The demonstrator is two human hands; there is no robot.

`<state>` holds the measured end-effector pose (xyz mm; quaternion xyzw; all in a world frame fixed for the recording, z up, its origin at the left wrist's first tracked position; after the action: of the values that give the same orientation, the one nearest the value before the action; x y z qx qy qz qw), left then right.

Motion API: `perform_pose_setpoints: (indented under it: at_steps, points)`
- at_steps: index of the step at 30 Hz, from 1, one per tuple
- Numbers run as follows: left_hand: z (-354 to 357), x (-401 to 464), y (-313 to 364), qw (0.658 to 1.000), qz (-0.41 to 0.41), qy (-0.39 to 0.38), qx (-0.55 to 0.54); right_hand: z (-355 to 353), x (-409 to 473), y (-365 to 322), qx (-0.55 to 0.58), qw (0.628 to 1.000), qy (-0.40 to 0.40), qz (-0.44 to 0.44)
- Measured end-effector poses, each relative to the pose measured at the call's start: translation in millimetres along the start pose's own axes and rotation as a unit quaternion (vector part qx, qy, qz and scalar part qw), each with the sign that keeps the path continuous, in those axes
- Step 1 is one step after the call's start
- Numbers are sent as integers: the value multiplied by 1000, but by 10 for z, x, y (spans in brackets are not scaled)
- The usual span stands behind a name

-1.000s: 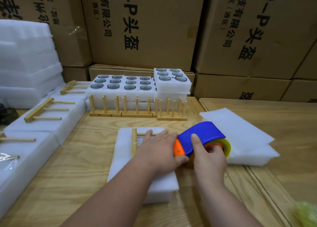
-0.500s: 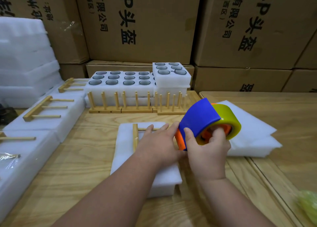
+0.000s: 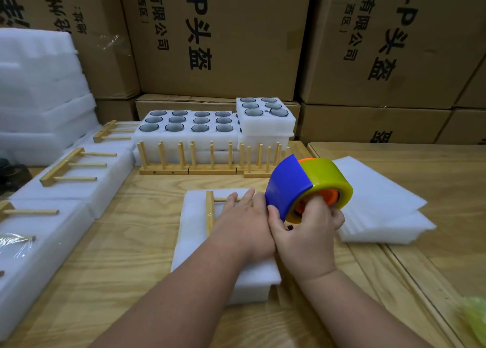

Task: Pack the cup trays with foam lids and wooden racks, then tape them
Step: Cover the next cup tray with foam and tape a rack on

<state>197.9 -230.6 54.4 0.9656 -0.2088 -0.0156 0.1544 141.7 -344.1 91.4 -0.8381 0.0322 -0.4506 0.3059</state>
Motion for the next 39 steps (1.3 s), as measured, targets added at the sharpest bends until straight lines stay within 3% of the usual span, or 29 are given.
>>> perform_pose_setpoints:
  at_steps: [8, 18, 22, 39]
  points:
    - [-16, -34, -19, 999, -7, 18, -42, 36, -100, 56, 15, 1000, -11, 14]
    - [54, 20, -34, 999, -20, 4, 28, 174, -49, 111, 33, 997, -63, 30]
    - [52, 32, -83, 999, -43, 29, 6, 182, -74, 144, 41, 996, -57, 47]
    - [49, -10, -7, 998, -39, -18, 38, 378, -211, 498, 80, 982, -112, 132]
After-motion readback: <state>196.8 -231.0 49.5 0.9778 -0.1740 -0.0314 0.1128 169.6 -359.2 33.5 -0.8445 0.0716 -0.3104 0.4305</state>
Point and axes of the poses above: each hand's wrist, its own x-axis towards the middle knuckle, its own z-axis out of the palm, y = z × x, the point moved 9 cm from there along x, towards the middle knuckle, and after that the axes turned 6 degrees about -x, right-handed, at the moved point
